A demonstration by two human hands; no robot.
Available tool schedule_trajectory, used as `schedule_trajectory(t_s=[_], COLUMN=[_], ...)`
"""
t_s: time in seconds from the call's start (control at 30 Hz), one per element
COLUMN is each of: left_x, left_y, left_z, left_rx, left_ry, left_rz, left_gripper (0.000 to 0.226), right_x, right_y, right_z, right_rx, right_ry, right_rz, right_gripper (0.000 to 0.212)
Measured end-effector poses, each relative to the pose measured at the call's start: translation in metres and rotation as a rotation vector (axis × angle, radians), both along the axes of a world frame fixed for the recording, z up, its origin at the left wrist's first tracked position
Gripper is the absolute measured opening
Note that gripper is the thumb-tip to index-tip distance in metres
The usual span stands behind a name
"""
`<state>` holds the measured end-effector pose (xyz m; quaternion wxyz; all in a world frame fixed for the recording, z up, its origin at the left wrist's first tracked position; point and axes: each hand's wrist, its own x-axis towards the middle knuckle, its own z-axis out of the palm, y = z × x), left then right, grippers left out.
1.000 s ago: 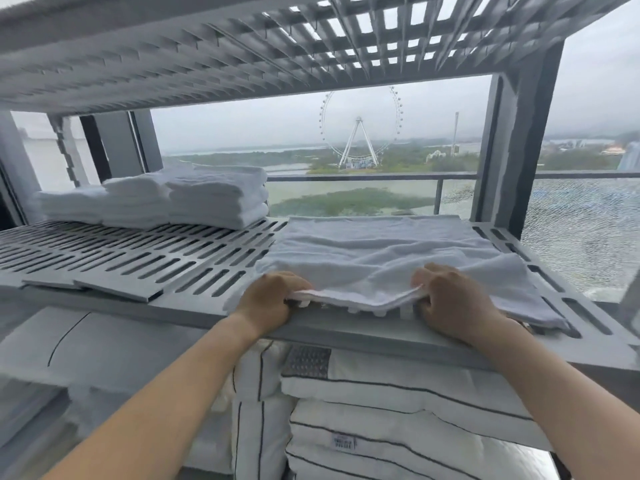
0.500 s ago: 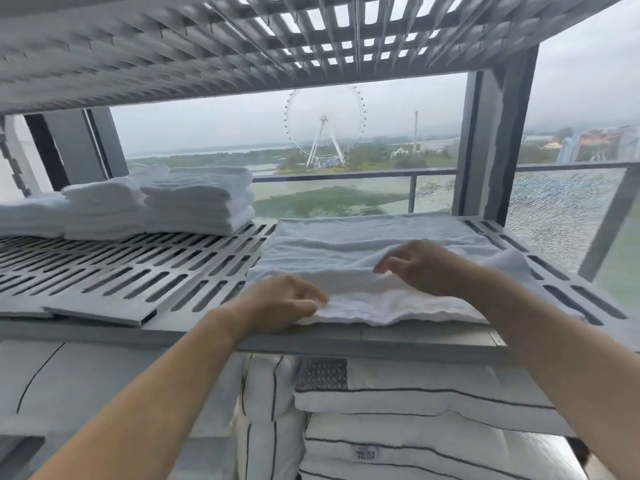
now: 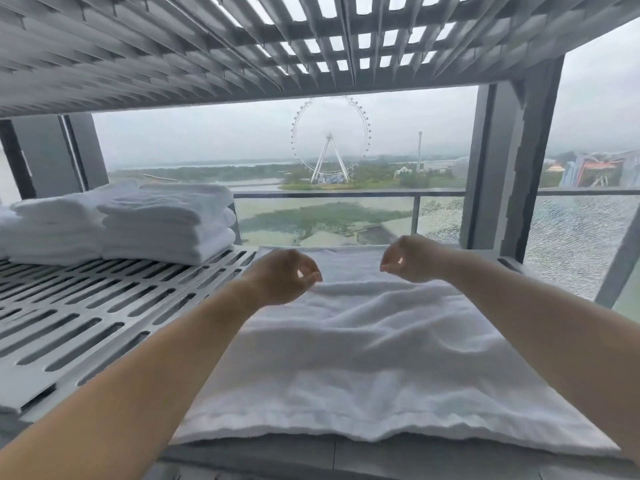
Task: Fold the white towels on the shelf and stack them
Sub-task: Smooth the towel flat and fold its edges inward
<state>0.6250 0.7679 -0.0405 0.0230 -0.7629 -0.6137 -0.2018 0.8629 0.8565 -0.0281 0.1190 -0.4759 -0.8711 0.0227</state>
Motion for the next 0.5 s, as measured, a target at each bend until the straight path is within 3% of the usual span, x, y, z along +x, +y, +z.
schedule_trajectory(t_s=[0.3, 0.5], left_x=[-0.006, -0.008], left_y=[0.064, 0.101], left_z=[0.011, 0.001], left_rx=[0.031, -0.088], left_ry=[0.138, 0.361], left_rz=[0.130, 0.171], left_gripper=[0.015, 0.017], right_x=[-0.013, 0.003], right_y=[0.074, 0.099], right_z=[-0.013, -0.012], right_rx=[-0.018, -0.077], right_ry=[-0.143, -0.170], right_rz=[-0.059, -0.115], right_gripper=[0.013, 0.033])
